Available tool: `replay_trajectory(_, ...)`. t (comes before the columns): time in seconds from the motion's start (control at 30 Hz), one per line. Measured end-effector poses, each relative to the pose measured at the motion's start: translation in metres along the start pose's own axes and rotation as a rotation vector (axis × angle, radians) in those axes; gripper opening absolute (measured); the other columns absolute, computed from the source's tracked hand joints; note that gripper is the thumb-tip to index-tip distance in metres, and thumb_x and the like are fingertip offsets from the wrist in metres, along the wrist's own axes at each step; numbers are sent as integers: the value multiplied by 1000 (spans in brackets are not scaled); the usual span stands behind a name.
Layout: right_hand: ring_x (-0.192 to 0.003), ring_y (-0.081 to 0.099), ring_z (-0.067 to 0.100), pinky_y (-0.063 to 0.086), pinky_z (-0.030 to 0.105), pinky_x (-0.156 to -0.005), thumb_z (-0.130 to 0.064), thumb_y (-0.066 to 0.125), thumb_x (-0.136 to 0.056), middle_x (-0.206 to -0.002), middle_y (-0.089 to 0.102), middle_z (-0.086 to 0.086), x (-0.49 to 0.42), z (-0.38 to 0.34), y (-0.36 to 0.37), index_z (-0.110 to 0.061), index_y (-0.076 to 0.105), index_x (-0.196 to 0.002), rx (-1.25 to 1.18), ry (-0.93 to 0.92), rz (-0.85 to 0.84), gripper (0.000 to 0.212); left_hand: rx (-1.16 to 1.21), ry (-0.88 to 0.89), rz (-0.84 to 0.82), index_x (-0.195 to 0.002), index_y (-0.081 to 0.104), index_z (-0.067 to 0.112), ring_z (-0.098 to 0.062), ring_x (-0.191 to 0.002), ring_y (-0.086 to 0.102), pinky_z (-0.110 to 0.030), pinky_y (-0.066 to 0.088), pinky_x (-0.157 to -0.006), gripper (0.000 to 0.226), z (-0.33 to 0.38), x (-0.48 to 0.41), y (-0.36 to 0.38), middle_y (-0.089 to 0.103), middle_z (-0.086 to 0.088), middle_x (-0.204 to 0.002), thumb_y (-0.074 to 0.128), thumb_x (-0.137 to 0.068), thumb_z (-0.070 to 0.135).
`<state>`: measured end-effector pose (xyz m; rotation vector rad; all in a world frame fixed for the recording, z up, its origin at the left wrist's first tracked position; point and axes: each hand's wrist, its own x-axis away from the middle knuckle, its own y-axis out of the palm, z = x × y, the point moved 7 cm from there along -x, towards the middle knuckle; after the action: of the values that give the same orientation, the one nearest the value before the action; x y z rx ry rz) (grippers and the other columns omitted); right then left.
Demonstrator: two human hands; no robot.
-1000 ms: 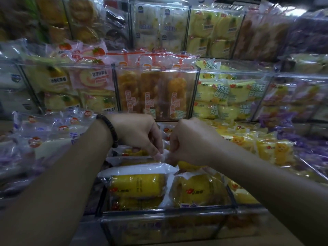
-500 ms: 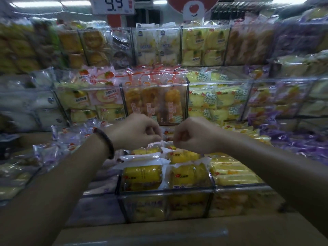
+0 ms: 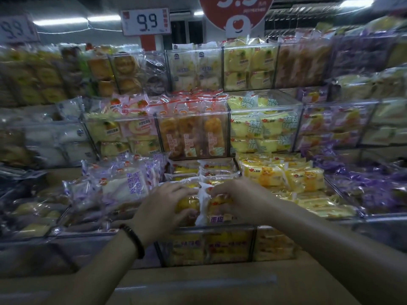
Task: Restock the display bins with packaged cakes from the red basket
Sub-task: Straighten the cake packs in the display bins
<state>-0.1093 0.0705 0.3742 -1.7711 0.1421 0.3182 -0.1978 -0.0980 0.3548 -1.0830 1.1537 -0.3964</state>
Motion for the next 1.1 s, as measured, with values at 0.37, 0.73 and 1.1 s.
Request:
replay_trajectory(0.37, -93, 52, 21, 55, 38, -69, -18, 72, -98, -102, 62, -2, -17, -13, -10, -35, 71, -126, 235, 164, 75, 33, 197, -63, -183, -138, 64, 34, -2, -108, 57, -32, 53, -96, 46, -27, -13, 3, 60, 23, -117, 72, -94, 45)
replay_trajectory(0.73, -124, 60, 27, 55, 47, -99, -32, 81, -88, -129, 65, 0, -17, -20, 16, -27, 70, -126, 339, 205, 87, 40, -55, -64, -205, -154, 43, 36, -17, -134, 48, -45, 37, -112, 57, -15, -3, 28, 58, 13, -143, 32, -104, 63)
replay_trajectory(1.1, -131, 50, 29, 36, 49, -107, -33, 66, -99, -124, 72, -1, 0, -26, 29, -23, 68, -126, 417, 190, 201, 28, -151, -148, -191, -154, 29, 41, -15, -140, 36, -44, 28, -111, 60, -7, -3, 32, 46, 15, -149, 5, -103, 59)
